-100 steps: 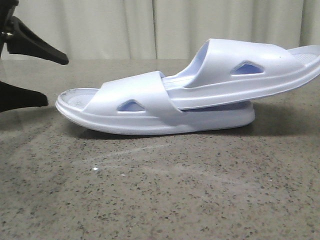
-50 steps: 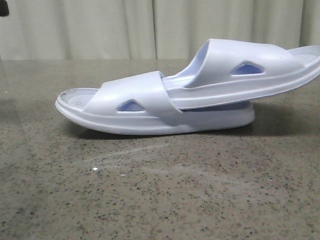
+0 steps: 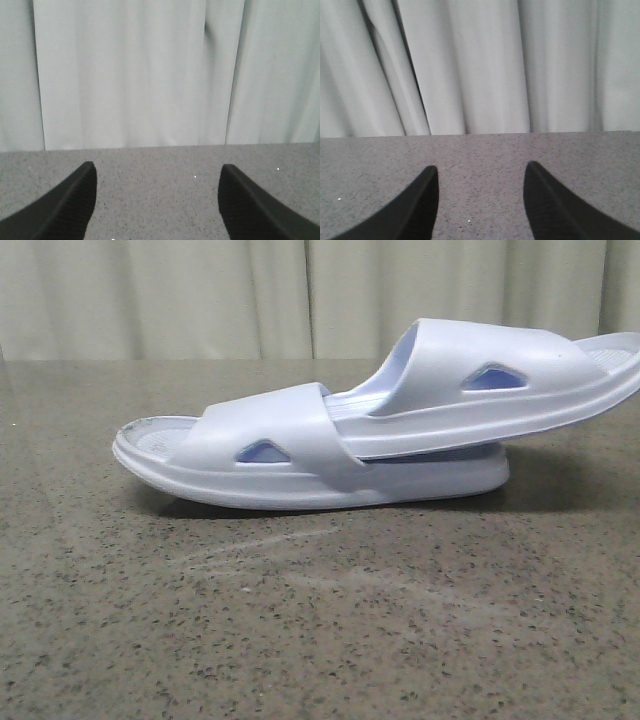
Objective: Insert blue slippers together front up
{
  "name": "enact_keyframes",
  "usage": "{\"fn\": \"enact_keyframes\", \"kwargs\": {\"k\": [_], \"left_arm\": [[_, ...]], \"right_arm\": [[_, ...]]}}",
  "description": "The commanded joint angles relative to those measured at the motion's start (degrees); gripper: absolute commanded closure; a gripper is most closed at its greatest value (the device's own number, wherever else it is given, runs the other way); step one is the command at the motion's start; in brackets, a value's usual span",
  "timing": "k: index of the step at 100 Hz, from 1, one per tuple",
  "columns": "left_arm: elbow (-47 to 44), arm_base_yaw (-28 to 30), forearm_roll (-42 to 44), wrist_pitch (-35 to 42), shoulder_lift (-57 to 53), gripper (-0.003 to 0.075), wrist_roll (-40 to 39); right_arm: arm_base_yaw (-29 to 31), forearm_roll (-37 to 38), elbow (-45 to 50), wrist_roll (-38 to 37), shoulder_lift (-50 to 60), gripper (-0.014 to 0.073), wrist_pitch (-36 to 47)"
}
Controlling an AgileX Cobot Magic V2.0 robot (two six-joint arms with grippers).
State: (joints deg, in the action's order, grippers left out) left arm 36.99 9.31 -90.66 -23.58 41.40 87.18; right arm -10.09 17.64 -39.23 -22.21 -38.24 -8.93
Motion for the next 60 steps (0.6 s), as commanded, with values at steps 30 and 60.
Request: {"fn": "enact_keyframes", "kwargs": {"k": [30,60], "left_arm": [[-7.7,-1.9,-1.0,1.7,-10.5,0.0263,-3.5],[-13.7,-10.8,1.6,6.8,-11.6,0.0263,-3.5]], "right_arm": [[1.6,6.4,2.8,0.7,3.8,0.0263,7.3],[1.6,8.9,12.0,0.7,14.0,0.0263,7.1]]}}
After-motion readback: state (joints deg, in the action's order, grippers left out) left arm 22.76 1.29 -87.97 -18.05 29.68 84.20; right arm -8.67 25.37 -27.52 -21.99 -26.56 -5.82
